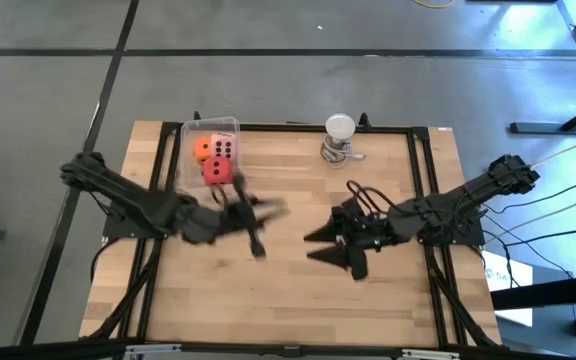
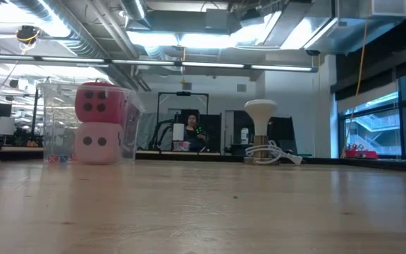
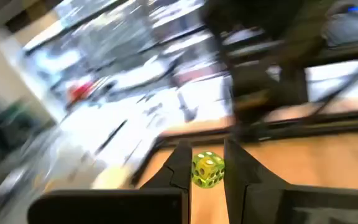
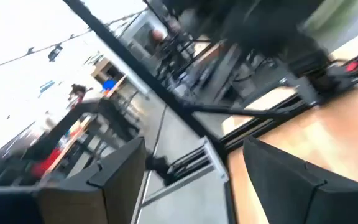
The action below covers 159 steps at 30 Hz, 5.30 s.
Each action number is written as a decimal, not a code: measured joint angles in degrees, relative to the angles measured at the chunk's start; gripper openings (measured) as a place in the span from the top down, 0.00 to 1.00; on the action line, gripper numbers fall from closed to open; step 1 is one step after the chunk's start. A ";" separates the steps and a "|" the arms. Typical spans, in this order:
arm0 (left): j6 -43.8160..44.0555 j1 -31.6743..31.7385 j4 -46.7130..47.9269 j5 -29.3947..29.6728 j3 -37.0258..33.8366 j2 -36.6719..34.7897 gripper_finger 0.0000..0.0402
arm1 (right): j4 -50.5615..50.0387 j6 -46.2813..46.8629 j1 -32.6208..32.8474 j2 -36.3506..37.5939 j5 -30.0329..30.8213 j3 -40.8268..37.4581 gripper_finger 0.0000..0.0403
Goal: Pick & Place Dice
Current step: Put the small green dice into the transparent bin, then return to Home Position
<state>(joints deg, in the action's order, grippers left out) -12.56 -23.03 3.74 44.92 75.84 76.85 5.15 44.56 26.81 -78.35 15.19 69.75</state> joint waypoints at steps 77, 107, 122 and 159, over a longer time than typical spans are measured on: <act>13.36 67.28 80.53 -41.68 0.01 -0.43 0.68 | -0.09 -0.07 6.05 0.00 0.88 0.01 0.35; 21.97 44.51 44.88 -56.72 0.06 -22.97 0.56 | -19.38 -10.97 6.03 12.86 4.99 -0.02 0.35; 23.84 19.49 36.77 -44.76 -3.09 -23.98 0.56 | -27.73 -18.72 6.86 23.87 16.73 -0.02 0.35; 28.58 16.55 -0.48 -32.11 -36.18 -38.93 0.56 | -27.69 -28.54 -25.97 34.05 -4.11 -15.24 0.35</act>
<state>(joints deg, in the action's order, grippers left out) 16.02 -6.48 3.25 12.81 39.66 37.92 -22.54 16.01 0.84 -44.29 11.09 54.51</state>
